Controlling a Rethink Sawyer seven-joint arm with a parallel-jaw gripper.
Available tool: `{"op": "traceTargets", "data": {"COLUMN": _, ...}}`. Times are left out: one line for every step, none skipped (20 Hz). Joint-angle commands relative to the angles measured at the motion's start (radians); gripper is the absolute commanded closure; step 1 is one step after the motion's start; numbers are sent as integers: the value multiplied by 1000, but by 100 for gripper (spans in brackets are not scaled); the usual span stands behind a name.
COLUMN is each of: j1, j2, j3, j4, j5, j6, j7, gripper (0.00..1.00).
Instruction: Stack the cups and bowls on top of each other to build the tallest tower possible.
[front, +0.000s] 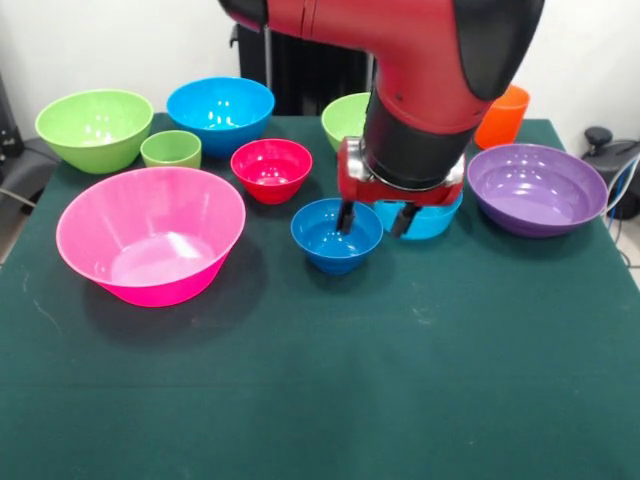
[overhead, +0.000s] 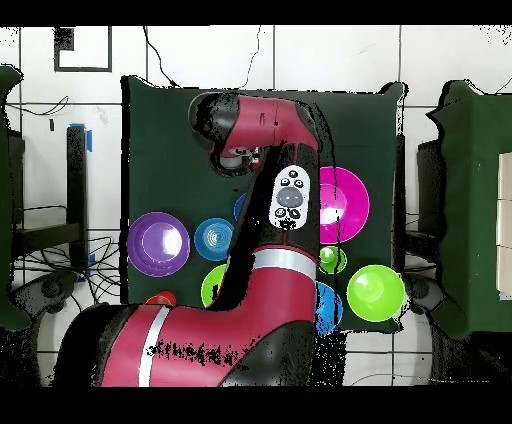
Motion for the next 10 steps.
{"op": "traceTargets", "data": {"j1": -33, "j2": 114, "j3": 54, "j4": -81, "j5": -1, "j6": -40, "j7": 164, "gripper": 0}}
{"op": "traceTargets", "data": {"j1": -32, "j2": 122, "j3": 52, "j4": -90, "j5": -3, "j6": -47, "j7": 165, "gripper": 0}}
{"op": "traceTargets", "data": {"j1": -36, "j2": 145, "j3": 58, "j4": -113, "j5": 2, "j6": -61, "j7": 166, "gripper": 0}}
{"op": "traceTargets", "data": {"j1": -36, "j2": 148, "j3": 61, "j4": -112, "j5": 6, "j6": -68, "j7": 165, "gripper": 0}}
{"op": "traceTargets", "data": {"j1": -30, "j2": 154, "j3": 52, "j4": -124, "j5": 9, "j6": -49, "j7": 185, "gripper": 0}}
{"op": "traceTargets", "data": {"j1": -24, "j2": 149, "j3": 44, "j4": -118, "j5": 12, "j6": -34, "j7": 201, "gripper": 0}}
{"op": "traceTargets", "data": {"j1": -16, "j2": 145, "j3": 37, "j4": -110, "j5": 21, "j6": -14, "j7": 227, "gripper": 0}}
{"op": "traceTargets", "data": {"j1": -11, "j2": 135, "j3": 33, "j4": -93, "j5": 28, "j6": -6, "j7": 239, "gripper": 0}}
{"op": "traceTargets", "data": {"j1": -4, "j2": 137, "j3": 28, "j4": -85, "j5": 39, "j6": 15, "j7": 262, "gripper": 0}}
{"op": "traceTargets", "data": {"j1": 0, "j2": 132, "j3": 25, "j4": -76, "j5": 42, "j6": 15, "j7": 265, "gripper": 0}}
